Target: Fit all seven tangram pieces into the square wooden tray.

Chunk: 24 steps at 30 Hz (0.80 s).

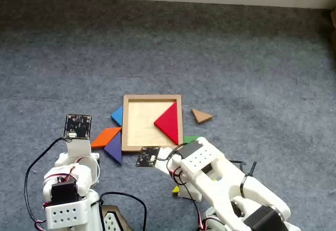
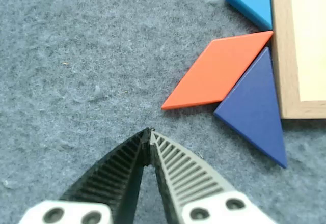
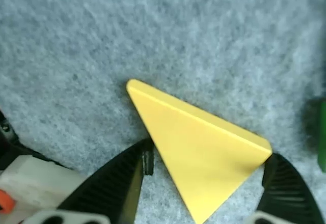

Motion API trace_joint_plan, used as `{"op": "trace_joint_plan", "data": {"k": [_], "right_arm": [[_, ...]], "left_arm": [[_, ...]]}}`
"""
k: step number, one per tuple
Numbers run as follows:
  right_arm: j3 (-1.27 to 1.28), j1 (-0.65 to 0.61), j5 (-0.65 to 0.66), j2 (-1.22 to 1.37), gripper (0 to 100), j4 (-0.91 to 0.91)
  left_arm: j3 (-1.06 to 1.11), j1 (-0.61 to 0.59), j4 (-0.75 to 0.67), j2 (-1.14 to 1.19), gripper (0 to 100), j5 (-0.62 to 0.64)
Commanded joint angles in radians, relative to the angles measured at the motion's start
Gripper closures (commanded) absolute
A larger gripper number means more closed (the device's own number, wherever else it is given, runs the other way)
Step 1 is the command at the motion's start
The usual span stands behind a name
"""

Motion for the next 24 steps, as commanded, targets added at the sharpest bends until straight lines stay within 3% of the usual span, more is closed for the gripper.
{"op": "trace_joint_plan", "data": {"k": [1,10,17,24], "right_arm": [[-0.004,-0.01,0.009,0.033,75.3,-0.074],[-0.039,-0.002,0.008,0.019,93.4,-0.045],[-0.105,0.007,0.006,-0.194,94.7,0.074],[-0.099,-0.001,-0.123,-0.361,94.0,0.067]], "left_arm": [[0.021,-0.008,0.005,-0.047,99,-0.009],[0.021,-0.008,0.005,-0.047,99,-0.009],[0.021,-0.008,0.005,-0.047,99,-0.009],[0.021,-0.008,0.005,-0.047,99,-0.009]]}}
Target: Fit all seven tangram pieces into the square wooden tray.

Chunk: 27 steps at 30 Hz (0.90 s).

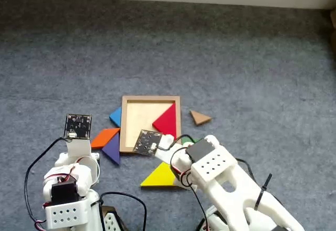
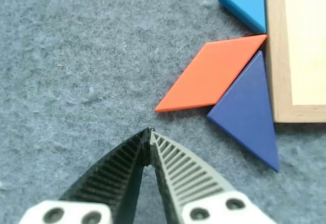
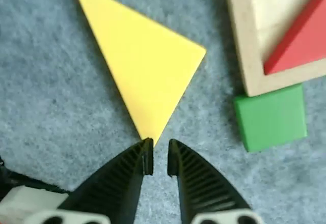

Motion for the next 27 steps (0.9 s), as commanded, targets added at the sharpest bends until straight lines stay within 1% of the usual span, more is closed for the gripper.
{"op": "trace_joint_plan", "data": {"k": [1,3,7,9,13,17,24,27], "right_arm": [[-0.042,-0.015,-0.043,-0.076,92.9,0.007],[-0.044,-0.045,-0.049,-0.077,86.7,0.007],[-0.048,-0.124,-0.049,-0.056,68.3,0.007],[-0.048,-0.16,-0.049,-0.038,64.0,0.005],[-0.064,-0.226,-0.044,0.016,63.8,-0.059],[-0.09,-0.232,-0.043,0.119,63.8,-0.139],[-0.217,-0.234,-0.04,0.292,63.8,-0.137],[-0.237,-0.236,0.003,0.335,63.8,-0.137]], "left_arm": [[0.021,-0.008,0.005,-0.047,99,-0.009],[0.021,-0.008,0.005,-0.047,99,-0.009],[0.021,-0.008,0.005,-0.047,99,-0.009],[0.021,-0.008,0.005,-0.047,99,-0.009],[0.021,-0.008,0.005,-0.047,99,-0.009],[0.021,-0.008,0.005,-0.047,99,-0.009],[0.021,-0.008,0.005,-0.047,99,-0.009],[0.021,-0.008,0.005,-0.047,99,-0.009]]}}
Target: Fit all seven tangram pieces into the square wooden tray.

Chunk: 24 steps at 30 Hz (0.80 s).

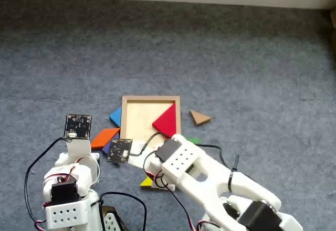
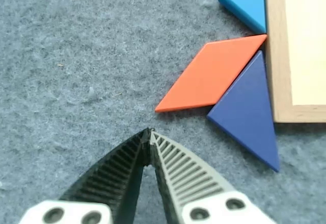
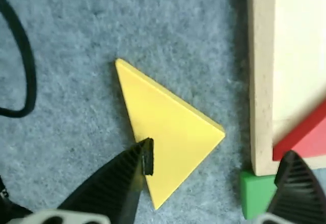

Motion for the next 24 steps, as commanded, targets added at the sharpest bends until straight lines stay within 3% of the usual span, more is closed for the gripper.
{"op": "trace_joint_plan", "data": {"k": [1,10,24], "right_arm": [[-0.067,-0.012,0.037,0.027,63.8,-0.012],[-0.064,-0.096,0.035,0.071,63.8,-0.01],[-0.074,-0.099,-0.014,0.073,63.8,0.094]], "left_arm": [[0.021,-0.008,0.005,-0.047,99,-0.009],[0.021,-0.008,0.005,-0.047,99,-0.009],[0.021,-0.008,0.005,-0.047,99,-0.009]]}}
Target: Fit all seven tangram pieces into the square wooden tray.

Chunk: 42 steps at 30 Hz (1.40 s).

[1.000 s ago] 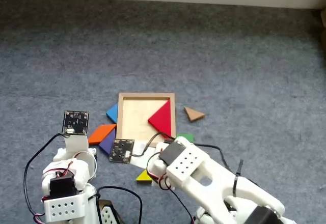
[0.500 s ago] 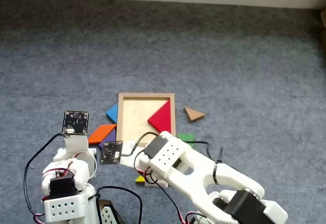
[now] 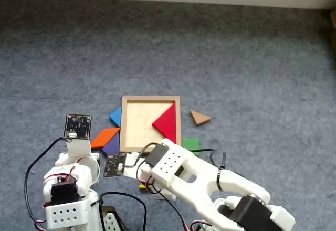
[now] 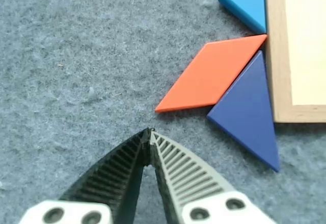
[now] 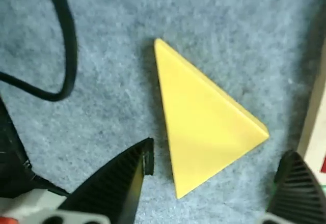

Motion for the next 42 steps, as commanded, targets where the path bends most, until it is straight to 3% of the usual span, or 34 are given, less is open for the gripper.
{"op": "trace_joint_plan", "data": {"k": [1,14,42], "right_arm": [[-0.059,-0.012,-0.008,-0.004,63.8,0.004],[-0.048,-0.013,-0.008,-0.001,63.8,-0.114],[0.022,-0.044,-0.057,-0.002,63.8,-0.104]], "left_arm": [[0.021,-0.008,0.005,-0.047,99,-0.009],[0.021,-0.008,0.005,-0.047,99,-0.009],[0.021,-0.008,0.005,-0.047,99,-0.009]]}}
